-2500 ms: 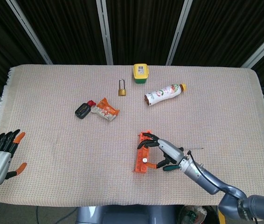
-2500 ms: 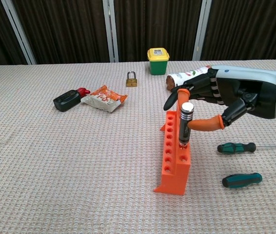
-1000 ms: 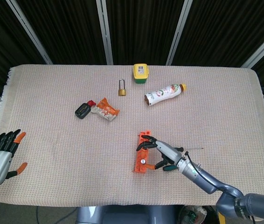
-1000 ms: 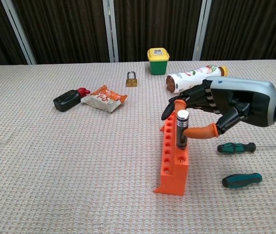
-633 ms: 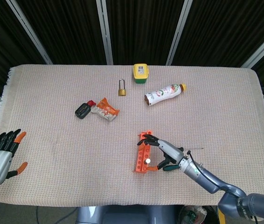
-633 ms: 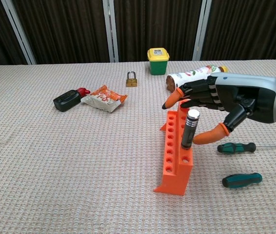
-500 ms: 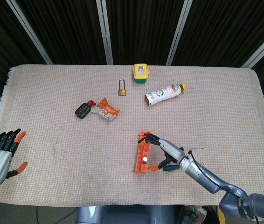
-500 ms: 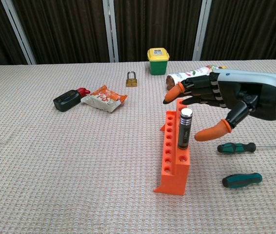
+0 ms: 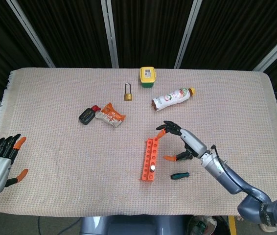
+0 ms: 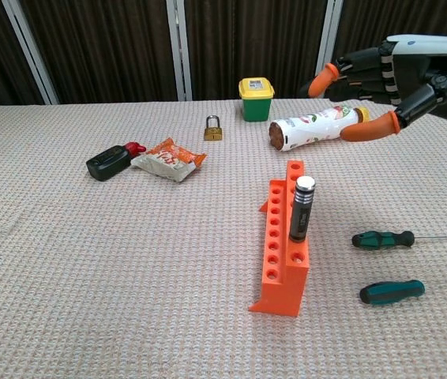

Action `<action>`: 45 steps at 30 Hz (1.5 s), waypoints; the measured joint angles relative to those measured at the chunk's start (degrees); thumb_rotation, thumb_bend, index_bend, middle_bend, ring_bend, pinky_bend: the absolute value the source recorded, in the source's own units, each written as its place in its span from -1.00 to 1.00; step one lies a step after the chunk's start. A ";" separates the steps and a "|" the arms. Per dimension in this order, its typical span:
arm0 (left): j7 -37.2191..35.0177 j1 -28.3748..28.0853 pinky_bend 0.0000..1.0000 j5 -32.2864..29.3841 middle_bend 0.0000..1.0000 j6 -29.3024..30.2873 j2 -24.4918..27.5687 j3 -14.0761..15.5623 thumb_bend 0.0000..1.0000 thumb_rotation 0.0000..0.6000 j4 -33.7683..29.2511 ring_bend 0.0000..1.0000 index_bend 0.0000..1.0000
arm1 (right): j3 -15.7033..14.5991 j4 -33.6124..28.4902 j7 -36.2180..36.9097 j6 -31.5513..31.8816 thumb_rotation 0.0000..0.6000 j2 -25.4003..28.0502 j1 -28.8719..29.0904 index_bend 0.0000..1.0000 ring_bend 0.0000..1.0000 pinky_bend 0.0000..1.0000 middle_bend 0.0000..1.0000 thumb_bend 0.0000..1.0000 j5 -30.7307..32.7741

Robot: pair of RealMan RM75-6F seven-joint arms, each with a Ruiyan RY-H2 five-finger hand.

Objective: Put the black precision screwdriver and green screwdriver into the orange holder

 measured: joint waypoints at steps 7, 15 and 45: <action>-0.14 -0.04 -1.00 0.42 -1.00 -0.09 -0.17 0.21 -0.49 1.00 0.18 -1.00 -0.99 | 0.75 2.21 -14.33 -2.83 1.00 0.40 0.25 -0.06 -1.00 -1.00 -0.62 -0.63 5.07; -0.46 0.06 -1.00 0.27 -1.00 -0.07 -0.07 0.26 -0.49 1.00 0.65 -1.00 -0.99 | 0.24 5.19 -44.31 -3.33 1.00 -3.35 0.22 -0.07 -1.00 -1.00 -0.64 -0.63 11.05; -2.56 -0.15 -1.00 -0.38 -1.00 -0.90 -1.41 0.33 -0.49 1.00 3.30 -1.00 -0.99 | -2.86 -2.24 -98.65 -0.98 1.00 -12.12 1.60 -0.04 -1.00 -1.00 -0.65 -0.77 33.62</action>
